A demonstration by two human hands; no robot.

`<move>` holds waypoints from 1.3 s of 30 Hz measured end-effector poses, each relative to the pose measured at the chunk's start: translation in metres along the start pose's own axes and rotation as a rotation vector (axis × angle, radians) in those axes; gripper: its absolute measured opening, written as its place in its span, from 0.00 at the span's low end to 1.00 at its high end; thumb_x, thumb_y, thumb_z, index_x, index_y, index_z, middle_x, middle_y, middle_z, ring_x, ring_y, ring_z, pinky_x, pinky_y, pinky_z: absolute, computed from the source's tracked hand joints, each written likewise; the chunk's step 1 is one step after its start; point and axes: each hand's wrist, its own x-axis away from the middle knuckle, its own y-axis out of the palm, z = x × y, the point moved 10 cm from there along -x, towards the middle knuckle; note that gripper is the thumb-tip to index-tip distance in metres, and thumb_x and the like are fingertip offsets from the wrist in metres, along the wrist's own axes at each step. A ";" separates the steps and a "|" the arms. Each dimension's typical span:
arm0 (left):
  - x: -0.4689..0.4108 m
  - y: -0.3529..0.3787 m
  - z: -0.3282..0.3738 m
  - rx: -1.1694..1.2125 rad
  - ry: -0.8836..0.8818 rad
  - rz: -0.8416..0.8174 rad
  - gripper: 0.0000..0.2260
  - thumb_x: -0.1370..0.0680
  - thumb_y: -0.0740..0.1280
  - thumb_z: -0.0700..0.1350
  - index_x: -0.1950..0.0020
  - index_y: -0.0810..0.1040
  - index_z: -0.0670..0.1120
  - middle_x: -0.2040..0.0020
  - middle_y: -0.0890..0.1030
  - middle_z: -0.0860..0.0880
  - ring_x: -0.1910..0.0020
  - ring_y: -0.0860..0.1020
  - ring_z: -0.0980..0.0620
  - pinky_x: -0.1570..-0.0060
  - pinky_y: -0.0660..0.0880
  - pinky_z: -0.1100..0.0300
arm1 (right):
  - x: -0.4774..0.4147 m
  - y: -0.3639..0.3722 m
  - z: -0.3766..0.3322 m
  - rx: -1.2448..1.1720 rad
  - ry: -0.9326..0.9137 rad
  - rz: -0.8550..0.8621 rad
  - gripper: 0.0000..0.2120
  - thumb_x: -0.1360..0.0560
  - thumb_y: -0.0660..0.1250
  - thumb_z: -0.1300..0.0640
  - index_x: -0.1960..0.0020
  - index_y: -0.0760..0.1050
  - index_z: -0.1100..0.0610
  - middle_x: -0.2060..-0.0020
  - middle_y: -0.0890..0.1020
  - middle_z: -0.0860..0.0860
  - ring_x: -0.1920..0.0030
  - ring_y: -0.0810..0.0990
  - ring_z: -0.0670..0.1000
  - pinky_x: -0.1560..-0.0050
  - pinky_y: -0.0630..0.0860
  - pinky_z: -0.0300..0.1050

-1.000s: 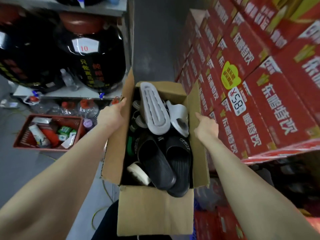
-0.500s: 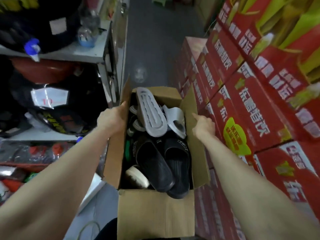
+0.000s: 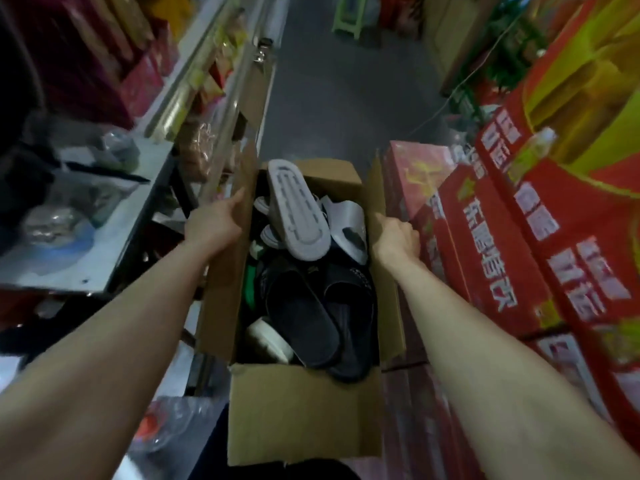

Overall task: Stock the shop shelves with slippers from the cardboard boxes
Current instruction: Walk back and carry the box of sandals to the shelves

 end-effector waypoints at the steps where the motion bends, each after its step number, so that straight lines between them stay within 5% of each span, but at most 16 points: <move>1: -0.024 -0.005 0.005 0.004 -0.010 0.007 0.35 0.25 0.64 0.40 0.23 0.56 0.64 0.28 0.69 0.44 0.42 0.78 0.40 0.49 0.78 0.51 | -0.026 -0.005 -0.008 -0.006 -0.003 0.004 0.23 0.21 0.55 0.63 0.29 0.71 0.46 0.40 0.79 0.60 0.40 0.77 0.63 0.44 0.75 0.51; 16: -0.449 -0.060 0.088 0.077 -0.022 -0.051 0.38 0.25 0.62 0.35 0.23 0.55 0.64 0.27 0.69 0.46 0.60 0.79 0.44 0.76 0.65 0.62 | -0.417 -0.050 -0.132 0.007 -0.022 -0.088 0.25 0.24 0.62 0.64 0.29 0.69 0.48 0.41 0.80 0.58 0.39 0.77 0.62 0.44 0.74 0.52; 19: -0.535 -0.070 0.114 0.030 -0.015 -0.066 0.38 0.26 0.62 0.36 0.23 0.54 0.64 0.30 0.73 0.45 0.51 0.79 0.41 0.75 0.63 0.64 | -0.500 -0.063 -0.145 -0.012 -0.005 -0.085 0.26 0.24 0.62 0.65 0.28 0.69 0.48 0.40 0.80 0.59 0.38 0.76 0.62 0.42 0.75 0.52; 22: -0.621 -0.077 0.143 0.052 -0.020 -0.052 0.38 0.27 0.62 0.35 0.24 0.55 0.65 0.46 0.78 0.47 0.66 0.76 0.48 0.76 0.64 0.61 | -0.590 -0.073 -0.158 0.003 0.000 -0.074 0.23 0.22 0.62 0.66 0.29 0.70 0.50 0.39 0.78 0.60 0.38 0.76 0.62 0.41 0.75 0.54; 26: -0.737 -0.083 0.179 -0.016 -0.027 -0.010 0.39 0.28 0.62 0.37 0.24 0.55 0.66 0.32 0.75 0.44 0.51 0.80 0.41 0.63 0.73 0.59 | -0.714 -0.089 -0.177 -0.041 0.006 -0.081 0.24 0.21 0.62 0.66 0.27 0.69 0.52 0.37 0.77 0.61 0.37 0.75 0.63 0.38 0.75 0.56; 32: -0.900 -0.098 0.221 0.061 -0.084 -0.008 0.40 0.29 0.62 0.37 0.26 0.54 0.70 0.31 0.74 0.43 0.52 0.80 0.40 0.59 0.76 0.56 | -0.881 -0.124 -0.219 -0.014 -0.053 -0.090 0.22 0.22 0.64 0.65 0.29 0.70 0.53 0.41 0.80 0.60 0.40 0.77 0.62 0.40 0.74 0.54; 39: -1.108 -0.123 0.284 0.051 -0.008 0.002 0.38 0.28 0.61 0.35 0.23 0.57 0.63 0.35 0.76 0.41 0.47 0.79 0.38 0.56 0.75 0.55 | -1.088 -0.141 -0.264 -0.043 -0.023 -0.097 0.24 0.24 0.63 0.69 0.30 0.71 0.54 0.41 0.79 0.61 0.40 0.77 0.63 0.41 0.78 0.56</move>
